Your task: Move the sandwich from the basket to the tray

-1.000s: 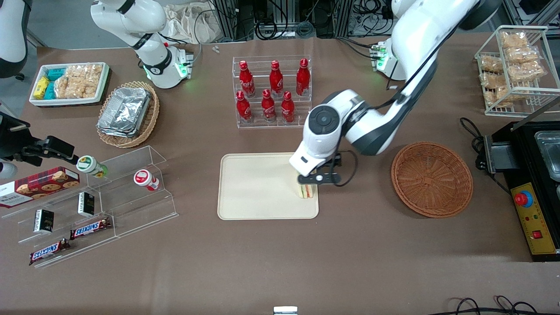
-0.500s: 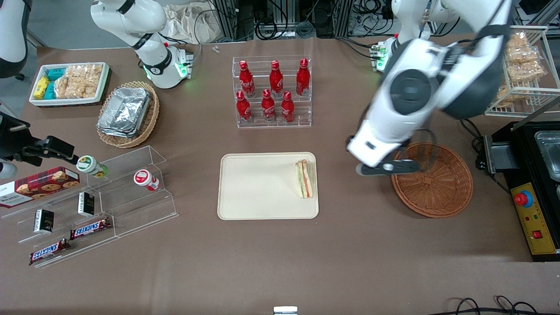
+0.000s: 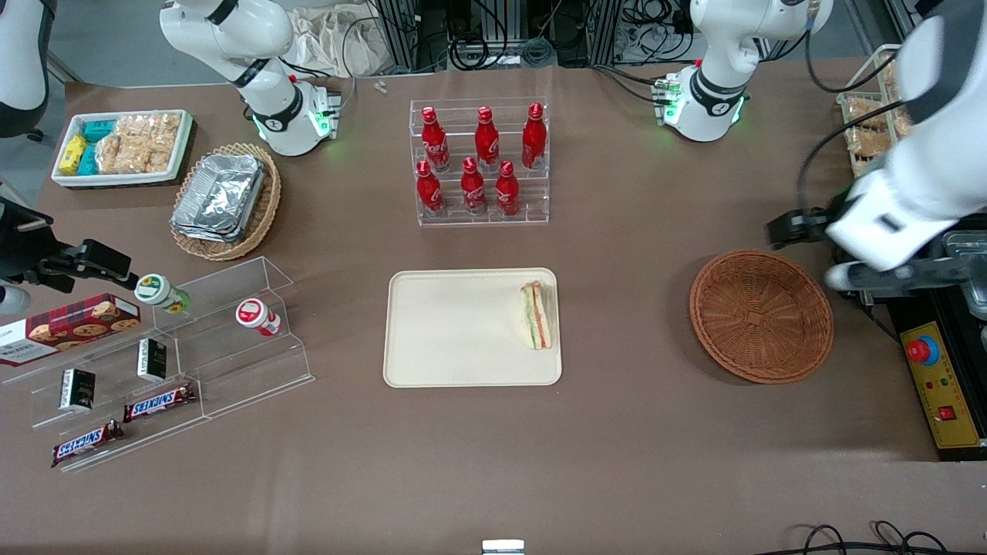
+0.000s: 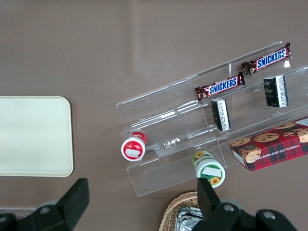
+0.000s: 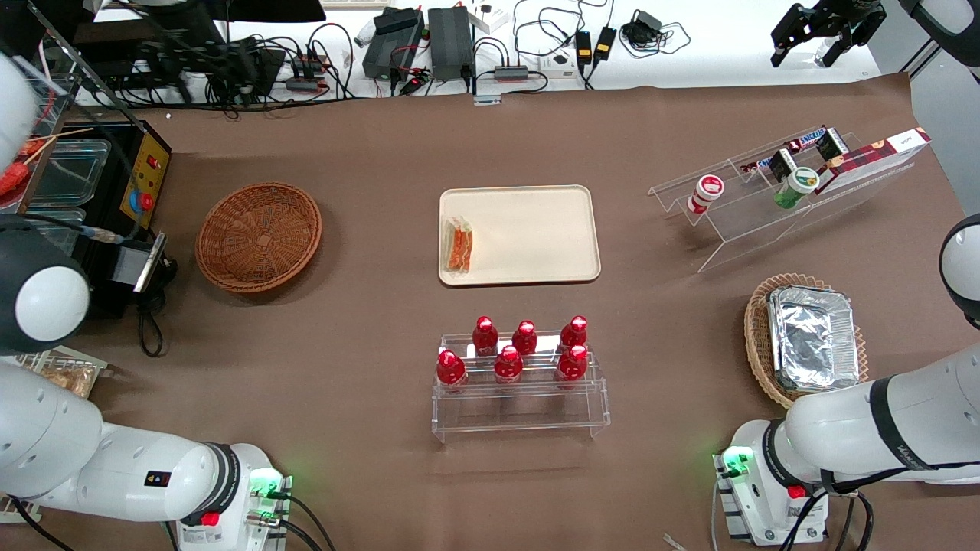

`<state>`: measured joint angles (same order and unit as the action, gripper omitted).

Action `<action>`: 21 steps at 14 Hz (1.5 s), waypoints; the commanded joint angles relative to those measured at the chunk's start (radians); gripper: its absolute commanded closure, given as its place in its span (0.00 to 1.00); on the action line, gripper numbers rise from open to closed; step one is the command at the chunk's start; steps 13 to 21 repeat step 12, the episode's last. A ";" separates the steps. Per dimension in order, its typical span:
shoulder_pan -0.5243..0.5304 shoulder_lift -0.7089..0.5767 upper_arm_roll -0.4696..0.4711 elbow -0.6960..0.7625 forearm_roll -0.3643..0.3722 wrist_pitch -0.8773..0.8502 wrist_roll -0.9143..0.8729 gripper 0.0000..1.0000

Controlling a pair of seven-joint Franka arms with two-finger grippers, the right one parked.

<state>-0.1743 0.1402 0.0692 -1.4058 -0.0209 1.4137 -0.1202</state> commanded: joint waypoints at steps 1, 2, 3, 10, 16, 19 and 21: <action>0.084 -0.094 -0.001 -0.100 -0.024 -0.001 0.065 0.00; 0.107 -0.117 -0.044 -0.116 -0.024 -0.002 0.066 0.00; 0.136 -0.131 -0.055 -0.139 -0.021 -0.001 0.067 0.00; 0.207 -0.154 -0.147 -0.154 -0.014 -0.002 0.056 0.00; 0.205 -0.151 -0.149 -0.154 -0.010 -0.002 0.057 0.00; 0.205 -0.151 -0.149 -0.154 -0.010 -0.002 0.057 0.00; 0.205 -0.151 -0.149 -0.154 -0.010 -0.002 0.057 0.00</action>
